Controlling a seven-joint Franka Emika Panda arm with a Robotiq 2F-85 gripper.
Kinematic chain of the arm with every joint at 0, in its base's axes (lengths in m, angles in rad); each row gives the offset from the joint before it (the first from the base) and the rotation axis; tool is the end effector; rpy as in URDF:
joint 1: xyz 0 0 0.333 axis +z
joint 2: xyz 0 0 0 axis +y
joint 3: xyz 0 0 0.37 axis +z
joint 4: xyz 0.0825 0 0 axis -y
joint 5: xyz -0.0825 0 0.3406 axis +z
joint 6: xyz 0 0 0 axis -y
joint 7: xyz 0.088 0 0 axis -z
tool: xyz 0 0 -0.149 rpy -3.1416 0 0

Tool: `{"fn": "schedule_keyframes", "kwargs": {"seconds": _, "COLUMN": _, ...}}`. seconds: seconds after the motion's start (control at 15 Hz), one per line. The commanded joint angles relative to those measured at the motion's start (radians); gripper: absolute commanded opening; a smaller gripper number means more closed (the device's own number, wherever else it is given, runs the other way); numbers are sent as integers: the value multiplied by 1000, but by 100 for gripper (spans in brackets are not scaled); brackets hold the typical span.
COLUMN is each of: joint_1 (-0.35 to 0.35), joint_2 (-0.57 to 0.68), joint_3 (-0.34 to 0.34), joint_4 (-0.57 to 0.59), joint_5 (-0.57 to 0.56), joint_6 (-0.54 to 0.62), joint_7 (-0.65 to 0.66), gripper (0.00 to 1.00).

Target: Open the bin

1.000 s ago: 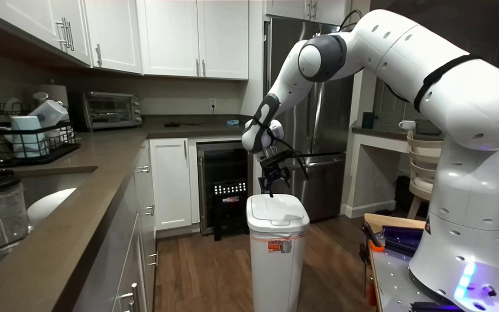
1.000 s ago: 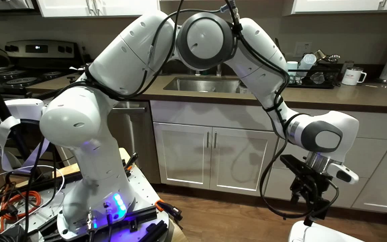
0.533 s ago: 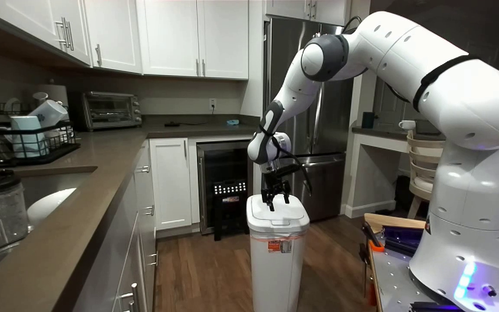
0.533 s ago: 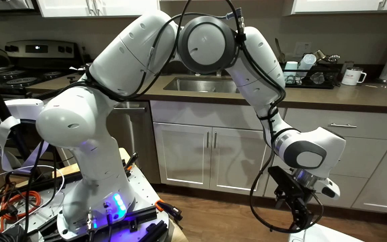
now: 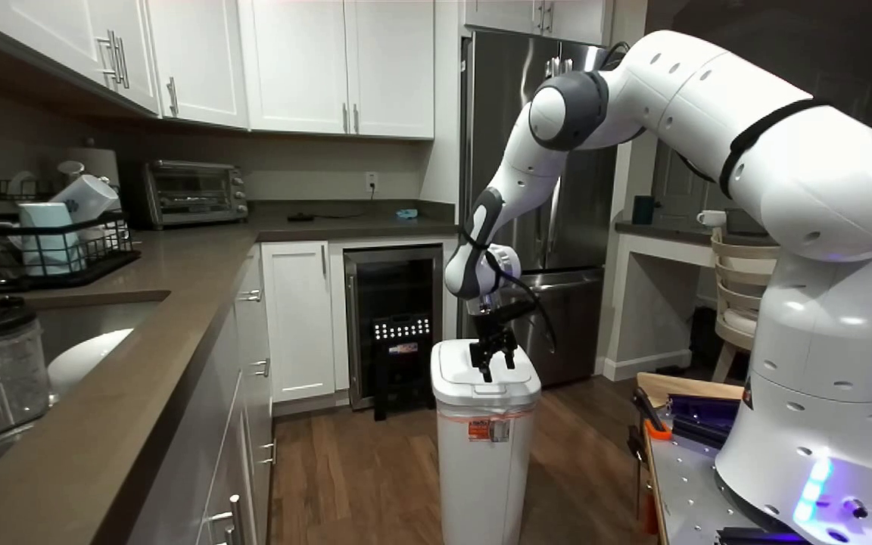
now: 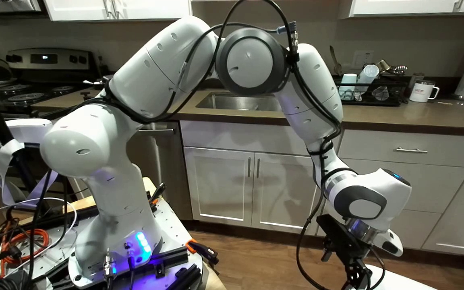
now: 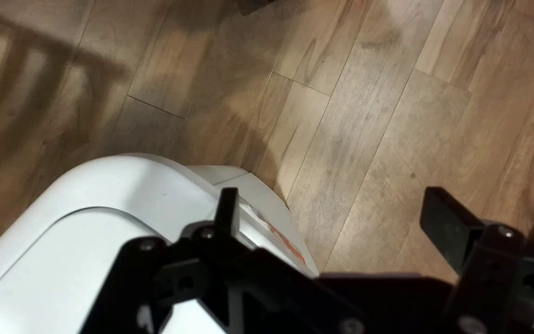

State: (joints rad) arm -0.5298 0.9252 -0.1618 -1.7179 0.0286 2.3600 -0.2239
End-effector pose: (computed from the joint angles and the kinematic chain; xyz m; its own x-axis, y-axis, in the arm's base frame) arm 0.4865 -0.3939 0.0684 0.8613 -0.4191 -0.2873 -0.4228 -0.9047 0.0524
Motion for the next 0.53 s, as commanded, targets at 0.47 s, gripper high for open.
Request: {"fn": "schedule_keyframes", "kwargs": {"seconds": 0.47, "joint_1": -1, "joint_2": 97, "joint_3": 55, "joint_4": 33, "joint_5": -27, "joint_6": 202, "joint_7": -169, "gripper": 100}}
